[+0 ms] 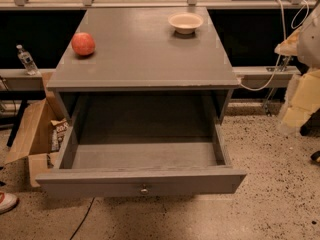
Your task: Close top drawer
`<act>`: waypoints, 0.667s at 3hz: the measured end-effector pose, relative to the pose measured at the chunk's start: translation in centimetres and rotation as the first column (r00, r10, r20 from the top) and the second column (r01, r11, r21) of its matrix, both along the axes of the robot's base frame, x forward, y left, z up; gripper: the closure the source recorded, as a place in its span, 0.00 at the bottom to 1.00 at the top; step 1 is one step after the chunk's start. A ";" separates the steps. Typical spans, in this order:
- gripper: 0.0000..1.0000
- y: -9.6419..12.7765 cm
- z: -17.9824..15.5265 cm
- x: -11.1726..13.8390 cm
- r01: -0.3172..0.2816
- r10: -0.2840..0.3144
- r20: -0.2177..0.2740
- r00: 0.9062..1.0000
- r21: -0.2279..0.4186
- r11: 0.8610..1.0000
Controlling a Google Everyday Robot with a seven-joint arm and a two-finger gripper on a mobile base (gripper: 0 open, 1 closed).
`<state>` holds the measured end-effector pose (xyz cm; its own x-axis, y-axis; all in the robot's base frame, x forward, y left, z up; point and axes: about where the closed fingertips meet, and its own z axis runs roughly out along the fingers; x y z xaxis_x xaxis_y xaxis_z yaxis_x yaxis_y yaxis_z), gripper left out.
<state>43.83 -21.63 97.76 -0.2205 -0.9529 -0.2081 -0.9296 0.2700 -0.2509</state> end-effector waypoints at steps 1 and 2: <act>0.00 0.0 0.0 0.0 0.000 0.000 0.000 1.000 0.000 1.000; 0.00 0.7 -1.8 -0.3 -0.012 0.012 -0.017 1.000 -0.010 1.000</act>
Offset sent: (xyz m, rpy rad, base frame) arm -0.0126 0.0303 -0.0875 -0.0469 0.1015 0.0569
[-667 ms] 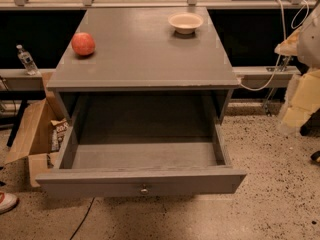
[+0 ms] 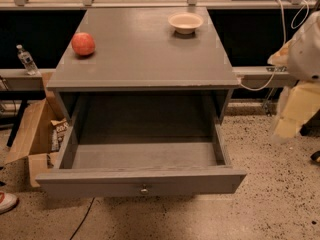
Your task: Close top drawer
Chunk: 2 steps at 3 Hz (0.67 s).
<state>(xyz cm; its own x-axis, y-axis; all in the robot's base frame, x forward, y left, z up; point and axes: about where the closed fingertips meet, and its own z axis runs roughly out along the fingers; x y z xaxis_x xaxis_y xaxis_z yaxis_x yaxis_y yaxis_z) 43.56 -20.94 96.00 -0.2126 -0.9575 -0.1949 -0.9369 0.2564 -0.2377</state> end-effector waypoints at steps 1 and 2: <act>0.00 1.6 -5.3 -0.5 -0.020 0.019 -0.052 0.998 -0.009 1.000; 0.00 3.5 -12.0 -1.3 -0.036 0.036 -0.096 0.995 0.006 0.999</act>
Offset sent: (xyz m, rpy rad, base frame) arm -0.0219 0.0587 -0.2203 0.0262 0.1616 0.0559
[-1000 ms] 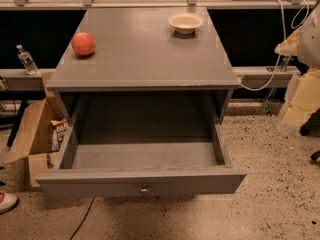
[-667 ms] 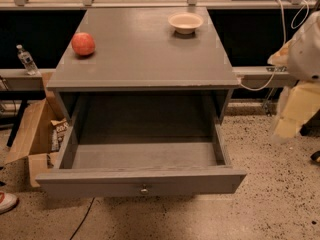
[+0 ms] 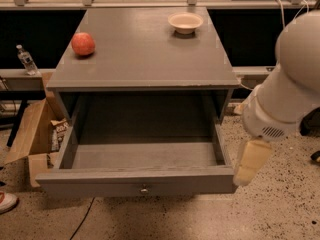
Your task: Close top drawer
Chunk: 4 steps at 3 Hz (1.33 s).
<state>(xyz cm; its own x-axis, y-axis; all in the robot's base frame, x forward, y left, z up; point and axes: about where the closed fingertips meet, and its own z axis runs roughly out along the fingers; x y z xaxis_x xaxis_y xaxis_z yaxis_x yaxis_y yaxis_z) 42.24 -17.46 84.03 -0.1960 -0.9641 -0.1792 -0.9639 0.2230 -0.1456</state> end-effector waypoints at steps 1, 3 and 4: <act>0.00 1.0 -6.1 -0.9 -0.008 0.010 -0.024 1.000 0.084 0.996; 0.00 1.1 -6.7 -1.0 -0.031 0.031 -0.003 1.000 0.079 0.996; 0.18 0.6 -9.1 -2.2 -0.060 0.059 0.008 0.998 0.069 0.996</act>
Offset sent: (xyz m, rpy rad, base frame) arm -0.0078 0.0079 -0.0524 0.0677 0.0222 0.0067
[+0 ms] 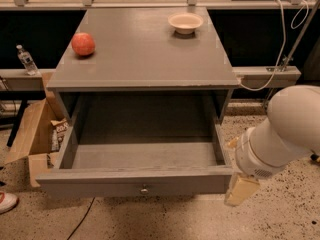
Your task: Close top drawer
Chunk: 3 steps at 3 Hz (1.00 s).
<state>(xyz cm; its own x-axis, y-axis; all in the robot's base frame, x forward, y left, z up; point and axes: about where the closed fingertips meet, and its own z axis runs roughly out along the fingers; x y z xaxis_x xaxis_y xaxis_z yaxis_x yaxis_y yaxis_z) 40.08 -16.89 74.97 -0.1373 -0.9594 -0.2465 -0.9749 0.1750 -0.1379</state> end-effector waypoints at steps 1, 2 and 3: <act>0.43 -1.0 -2.3 -1.2 0.000 0.000 0.015 1.000 -0.002 1.000; 0.66 -1.9 -4.8 -1.6 0.020 -0.020 0.006 1.000 -0.016 1.000; 0.89 -2.2 -8.7 -0.9 0.049 -0.050 -0.025 0.998 -0.048 0.998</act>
Offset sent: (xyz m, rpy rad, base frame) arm -0.0188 -0.0298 -0.0813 -0.0314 0.0133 -0.0520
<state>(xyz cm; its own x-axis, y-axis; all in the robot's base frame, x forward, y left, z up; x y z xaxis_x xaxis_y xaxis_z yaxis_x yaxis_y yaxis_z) 39.22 -19.06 66.29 -0.1908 -0.9616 -0.1972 -0.9685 0.2172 -0.1218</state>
